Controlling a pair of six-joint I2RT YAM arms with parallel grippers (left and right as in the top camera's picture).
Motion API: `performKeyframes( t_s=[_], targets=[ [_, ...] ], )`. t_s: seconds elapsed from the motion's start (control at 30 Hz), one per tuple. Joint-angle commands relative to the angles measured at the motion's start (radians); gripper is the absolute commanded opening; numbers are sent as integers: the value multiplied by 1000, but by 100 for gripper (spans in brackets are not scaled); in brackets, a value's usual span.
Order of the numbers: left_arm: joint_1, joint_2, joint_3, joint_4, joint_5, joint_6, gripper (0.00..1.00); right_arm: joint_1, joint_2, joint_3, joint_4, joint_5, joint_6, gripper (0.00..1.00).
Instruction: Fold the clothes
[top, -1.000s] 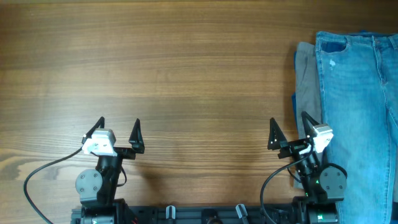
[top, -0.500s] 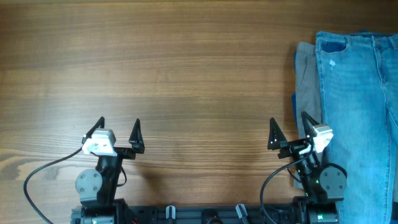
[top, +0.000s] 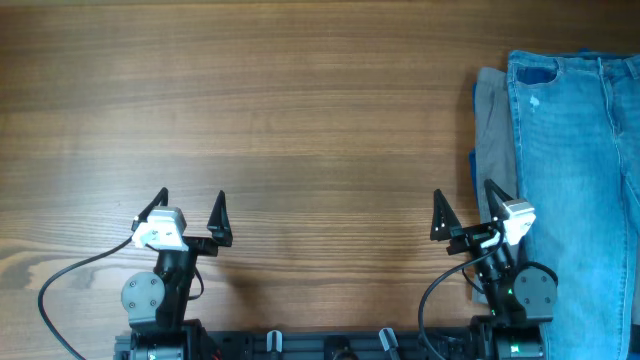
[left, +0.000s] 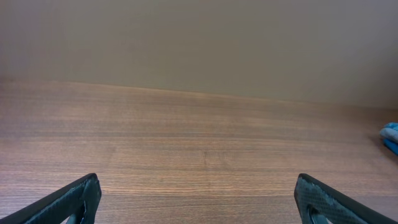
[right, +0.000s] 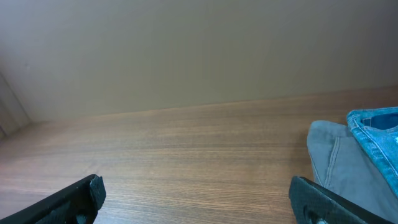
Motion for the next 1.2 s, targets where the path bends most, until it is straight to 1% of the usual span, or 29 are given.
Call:
performKeyframes(
  t_s=[0.0,0.8,0.83,0.87,0.9,1.1,1.17],
  targets=[
    [-5,-7,-3,-5,12,-13,100,5,6,0,5,3,11,99],
    [-5,-7,-3,-5,12,-13,100,5,6,0,5,3,11,100],
    [-5,-7,-3,-4,10,-8,100,5,6,0,5,3,11,100],
    [-4,-7,-3,10,-47,35,100,5,6,0,5,3,12,100],
    [-5,-7,-3,9,-57,40,100,5,6,0,5,3,12,100],
    [-5,-7,-3,8,-41,39,100,5,6,0,14,3,12,100],
    [-5,-7,-3,24,-27,39,100,5,6,0,5,3,51,100]
  ],
)
